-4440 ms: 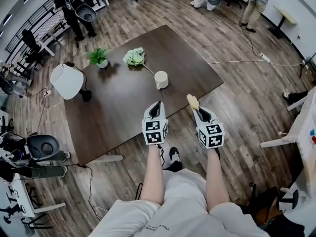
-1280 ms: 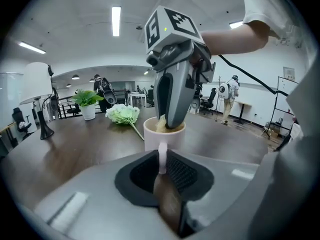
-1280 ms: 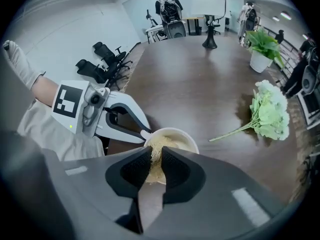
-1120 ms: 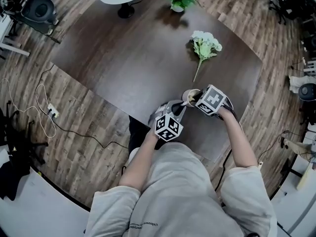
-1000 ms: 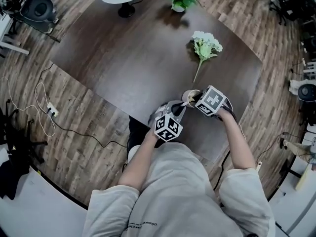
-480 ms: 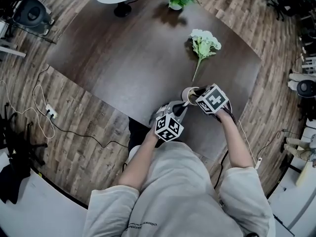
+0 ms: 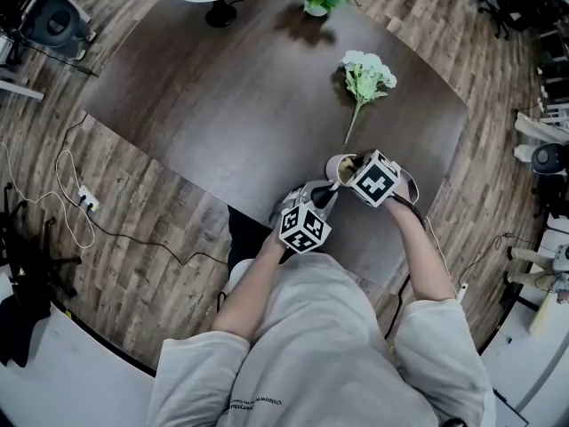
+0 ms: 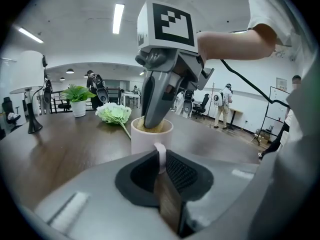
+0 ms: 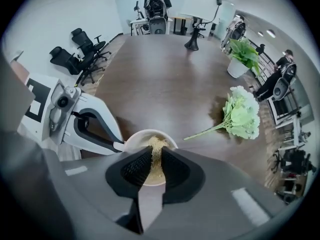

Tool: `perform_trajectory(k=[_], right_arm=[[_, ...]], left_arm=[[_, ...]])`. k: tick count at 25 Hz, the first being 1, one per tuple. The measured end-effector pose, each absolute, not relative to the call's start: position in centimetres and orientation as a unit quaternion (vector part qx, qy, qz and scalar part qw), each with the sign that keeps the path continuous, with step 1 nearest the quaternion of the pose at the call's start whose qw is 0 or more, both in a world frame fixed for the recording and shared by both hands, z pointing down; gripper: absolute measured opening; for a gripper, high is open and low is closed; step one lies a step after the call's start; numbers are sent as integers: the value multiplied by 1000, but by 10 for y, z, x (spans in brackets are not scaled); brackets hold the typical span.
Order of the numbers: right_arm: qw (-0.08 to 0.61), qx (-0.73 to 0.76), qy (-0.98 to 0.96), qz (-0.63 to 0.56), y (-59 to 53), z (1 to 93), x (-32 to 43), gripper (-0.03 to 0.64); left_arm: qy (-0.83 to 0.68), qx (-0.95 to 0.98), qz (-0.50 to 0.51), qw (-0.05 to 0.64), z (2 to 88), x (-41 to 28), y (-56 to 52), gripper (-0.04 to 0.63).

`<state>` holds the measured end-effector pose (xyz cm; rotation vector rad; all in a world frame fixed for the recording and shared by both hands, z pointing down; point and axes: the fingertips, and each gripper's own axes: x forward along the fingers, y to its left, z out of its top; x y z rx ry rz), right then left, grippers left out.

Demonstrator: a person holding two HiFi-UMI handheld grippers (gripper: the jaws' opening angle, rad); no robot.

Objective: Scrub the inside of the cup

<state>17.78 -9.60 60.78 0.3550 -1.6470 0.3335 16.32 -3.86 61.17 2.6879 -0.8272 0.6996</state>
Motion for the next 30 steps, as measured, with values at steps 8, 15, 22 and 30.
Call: perform_trajectory(k=[8,15,22,30], right_arm=[[680,115,-701,181,-82,611,185,80],[668,101,-703,223,-78,611,185,78],[642,76,-709,284,-73,610,183,78],[585,100,-728,343,-76,612,176,78]], left_arm=[[-297,917,231,136,613,161,-39,41],[-305,915,225,138,613,162,-39,41],[-306,915,225,137,611,164,-36,41],[-291,921,213,147,613,167,-37,41]])
